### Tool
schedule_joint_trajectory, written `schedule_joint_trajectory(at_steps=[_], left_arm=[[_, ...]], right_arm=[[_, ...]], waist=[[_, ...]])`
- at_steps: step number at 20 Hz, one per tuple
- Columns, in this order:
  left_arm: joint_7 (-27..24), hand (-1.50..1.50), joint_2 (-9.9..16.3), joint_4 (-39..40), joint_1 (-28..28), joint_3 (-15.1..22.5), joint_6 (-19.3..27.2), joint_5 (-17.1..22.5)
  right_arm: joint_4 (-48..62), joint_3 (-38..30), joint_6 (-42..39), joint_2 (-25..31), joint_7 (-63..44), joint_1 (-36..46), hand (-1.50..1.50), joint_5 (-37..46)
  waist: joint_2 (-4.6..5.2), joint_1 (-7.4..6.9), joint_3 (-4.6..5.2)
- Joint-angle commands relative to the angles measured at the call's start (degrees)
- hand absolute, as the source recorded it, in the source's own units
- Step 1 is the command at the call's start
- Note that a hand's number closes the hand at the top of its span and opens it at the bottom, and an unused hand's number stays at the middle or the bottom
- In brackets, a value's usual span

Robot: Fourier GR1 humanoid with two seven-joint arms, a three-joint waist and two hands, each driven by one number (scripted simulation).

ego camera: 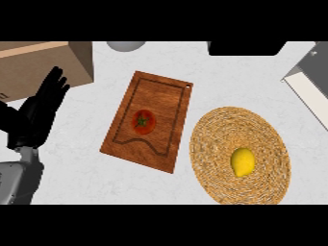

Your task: Pick the croissant from the placemat and place it in the tiered shelf

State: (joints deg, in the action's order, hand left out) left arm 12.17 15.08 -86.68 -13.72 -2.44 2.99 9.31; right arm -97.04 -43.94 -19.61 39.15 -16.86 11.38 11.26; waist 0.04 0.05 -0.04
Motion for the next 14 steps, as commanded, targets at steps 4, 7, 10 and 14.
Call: schedule_joint_trajectory(at_steps=[4, 7, 10, 14], left_arm=[[-1.12, 0.00, -1.88, -1.20, 2.53, 0.23, 0.84, -2.45], [3.09, 0.00, -0.07, -3.15, 0.25, -1.97, -0.85, -0.36], [1.82, 0.00, -0.53, -2.14, 1.12, -2.03, -1.62, -1.17], [-1.05, 0.00, -0.45, 0.18, 1.37, -2.03, -3.35, -0.79]], right_arm=[[15.41, -2.53, 0.54, 5.01, 13.15, 0.48, 1.50, 0.44], [16.93, -2.04, 1.45, 3.88, 15.87, -1.02, 1.50, 1.00], [22.01, -1.41, 2.33, 6.42, 17.04, 1.11, 1.50, 1.34], [32.47, -0.97, 8.79, 9.79, 14.67, 6.04, -1.50, 6.04]], waist=[[-0.02, -0.18, 0.02], [-0.05, -0.14, 0.02], [-0.03, -0.19, 0.03], [0.21, -0.90, 0.01]])
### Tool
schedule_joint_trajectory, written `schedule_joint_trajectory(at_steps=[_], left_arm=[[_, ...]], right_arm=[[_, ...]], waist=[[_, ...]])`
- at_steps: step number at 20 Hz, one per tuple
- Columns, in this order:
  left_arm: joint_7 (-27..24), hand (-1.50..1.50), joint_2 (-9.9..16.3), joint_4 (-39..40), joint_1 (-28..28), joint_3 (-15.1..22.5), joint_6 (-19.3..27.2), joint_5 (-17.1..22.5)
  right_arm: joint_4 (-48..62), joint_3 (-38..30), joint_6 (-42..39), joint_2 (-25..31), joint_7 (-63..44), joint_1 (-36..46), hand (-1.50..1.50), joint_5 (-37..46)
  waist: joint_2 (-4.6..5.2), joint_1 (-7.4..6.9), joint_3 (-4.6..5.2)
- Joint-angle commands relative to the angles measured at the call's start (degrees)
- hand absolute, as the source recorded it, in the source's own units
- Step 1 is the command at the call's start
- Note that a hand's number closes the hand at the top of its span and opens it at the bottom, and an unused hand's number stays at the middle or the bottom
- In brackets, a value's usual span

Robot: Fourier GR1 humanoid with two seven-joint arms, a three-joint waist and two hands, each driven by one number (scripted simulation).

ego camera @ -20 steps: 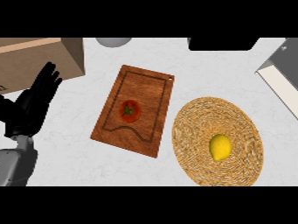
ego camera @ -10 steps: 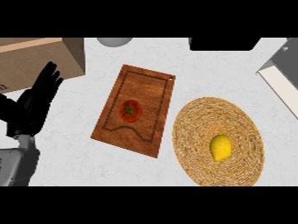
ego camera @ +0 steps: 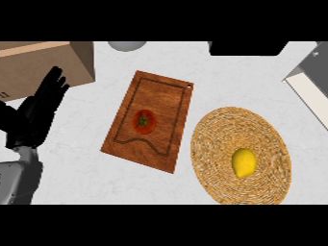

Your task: Pick the croissant from the placemat and place it in the tiered shelf

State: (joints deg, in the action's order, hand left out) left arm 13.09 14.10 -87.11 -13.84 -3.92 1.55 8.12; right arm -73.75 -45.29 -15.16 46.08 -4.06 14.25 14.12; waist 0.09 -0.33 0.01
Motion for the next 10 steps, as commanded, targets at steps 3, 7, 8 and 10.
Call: schedule_joint_trajectory(at_steps=[3, 7, 8, 10], left_arm=[[-2.25, 0.00, 0.55, 2.97, -0.94, -1.83, -2.32, 1.01], [-2.88, 0.00, -0.87, 4.35, -2.15, -0.65, -1.53, -0.34], [-2.84, 0.00, -0.32, 4.30, -1.72, -1.42, -1.45, -0.49], [0.20, 0.00, -0.36, -0.94, 0.39, -0.14, -1.12, -0.82]], right_arm=[[16.31, 0.28, 8.61, 3.28, 8.98, 5.96, -1.50, 3.25], [22.28, -1.66, 12.90, 3.09, 16.38, 9.53, -1.50, 1.09], [21.30, -2.07, 10.41, 5.54, 14.38, 9.86, -1.50, -0.46], [27.12, -2.49, 10.97, 7.43, 19.33, 11.38, -1.50, -0.98]], waist=[[0.16, -0.26, -0.06], [0.25, -0.14, -0.09], [0.08, 0.08, -0.05], [0.08, -0.51, -0.10]])
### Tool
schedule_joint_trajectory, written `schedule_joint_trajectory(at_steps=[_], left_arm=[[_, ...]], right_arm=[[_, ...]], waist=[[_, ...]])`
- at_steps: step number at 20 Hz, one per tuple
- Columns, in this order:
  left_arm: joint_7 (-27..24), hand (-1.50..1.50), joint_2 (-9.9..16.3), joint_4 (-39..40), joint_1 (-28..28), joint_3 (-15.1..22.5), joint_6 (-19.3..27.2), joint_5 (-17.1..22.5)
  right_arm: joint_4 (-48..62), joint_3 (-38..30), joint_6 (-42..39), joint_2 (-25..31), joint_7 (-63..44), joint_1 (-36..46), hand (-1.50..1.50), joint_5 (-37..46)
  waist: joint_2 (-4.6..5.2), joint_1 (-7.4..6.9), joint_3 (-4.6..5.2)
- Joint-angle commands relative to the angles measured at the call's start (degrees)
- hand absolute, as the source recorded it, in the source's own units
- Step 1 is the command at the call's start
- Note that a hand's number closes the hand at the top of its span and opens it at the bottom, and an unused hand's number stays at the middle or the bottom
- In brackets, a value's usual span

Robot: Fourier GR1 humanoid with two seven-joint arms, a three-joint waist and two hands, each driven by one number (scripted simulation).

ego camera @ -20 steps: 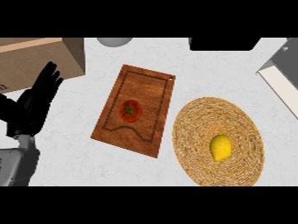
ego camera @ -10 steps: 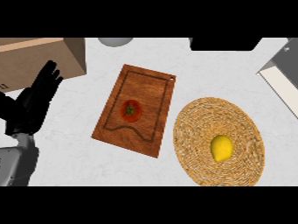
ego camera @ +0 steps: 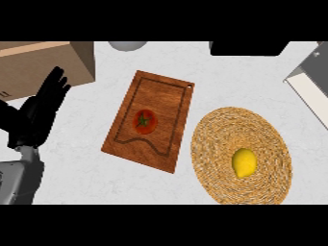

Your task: Pick the croissant from the placemat and place it in the tiered shelf

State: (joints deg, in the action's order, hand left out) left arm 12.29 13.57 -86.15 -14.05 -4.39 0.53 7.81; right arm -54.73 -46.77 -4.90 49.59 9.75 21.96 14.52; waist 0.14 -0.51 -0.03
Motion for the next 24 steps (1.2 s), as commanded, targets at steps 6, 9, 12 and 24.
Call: schedule_joint_trajectory(at_steps=[6, 9, 12, 24], left_arm=[[2.04, 0.00, -1.42, -2.31, -0.20, 0.93, 1.83, -1.73], [-0.74, 0.00, 0.51, 2.17, -1.23, -1.82, -1.09, 0.35], [0.52, 0.00, 0.28, 0.48, -0.98, -2.04, -0.82, 0.88], [-2.24, 0.00, -0.55, 1.34, 2.45, -1.71, -0.90, -0.40]], right_arm=[[15.47, -2.38, -13.84, 10.79, 4.39, 1.74, -1.50, -6.89], [20.89, -3.56, -21.53, 17.86, -0.85, 2.30, -1.50, -8.58], [28.36, -7.27, -25.07, 23.09, 6.19, -2.42, -1.50, -9.55], [36.48, -12.55, -41.60, 28.82, 26.15, -16.75, -1.50, -12.40]], waist=[[-0.08, 0.32, -0.06], [0.04, 0.68, -0.01], [0.03, 0.75, -0.13], [-0.24, 2.54, -0.34]])
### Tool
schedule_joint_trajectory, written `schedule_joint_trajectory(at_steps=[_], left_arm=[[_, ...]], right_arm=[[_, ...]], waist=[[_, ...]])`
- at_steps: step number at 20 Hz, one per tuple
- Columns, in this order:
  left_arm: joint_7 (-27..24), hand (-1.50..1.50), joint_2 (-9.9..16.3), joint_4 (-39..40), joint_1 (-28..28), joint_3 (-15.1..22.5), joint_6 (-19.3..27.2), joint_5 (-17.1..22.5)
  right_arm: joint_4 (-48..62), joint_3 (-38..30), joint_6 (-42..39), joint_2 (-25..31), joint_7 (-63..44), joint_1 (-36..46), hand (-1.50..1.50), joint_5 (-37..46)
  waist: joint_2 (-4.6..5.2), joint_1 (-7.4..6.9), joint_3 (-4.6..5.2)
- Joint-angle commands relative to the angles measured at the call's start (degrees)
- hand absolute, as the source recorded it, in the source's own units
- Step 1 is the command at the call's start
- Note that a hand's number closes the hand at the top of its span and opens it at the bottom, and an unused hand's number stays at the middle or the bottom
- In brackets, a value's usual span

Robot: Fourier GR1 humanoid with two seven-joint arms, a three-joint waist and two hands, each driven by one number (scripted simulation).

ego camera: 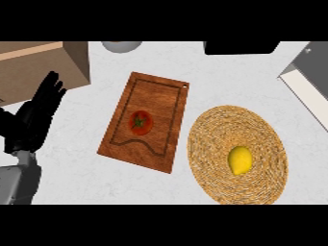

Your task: Pick the croissant from the placemat and place it in the tiered shelf

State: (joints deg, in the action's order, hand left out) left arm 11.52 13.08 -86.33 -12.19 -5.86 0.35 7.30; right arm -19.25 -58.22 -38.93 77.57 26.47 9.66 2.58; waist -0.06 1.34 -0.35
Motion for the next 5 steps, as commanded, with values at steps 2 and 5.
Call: schedule_joint_trajectory(at_steps=[2, 5], left_arm=[[0.83, 0.00, 1.38, 0.05, 0.06, -1.74, -0.83, 1.22], [0.56, 0.00, -0.32, -0.20, -0.33, -0.77, 0.43, 0.58]], right_arm=[[-0.16, -1.12, -7.96, 1.83, 11.49, -6.64, -1.50, -0.41], [-2.25, 0.03, -6.49, -1.55, 17.31, -9.90, -1.50, 0.45]], waist=[[-0.22, 0.65, -0.01], [-0.29, 1.00, -0.05]])
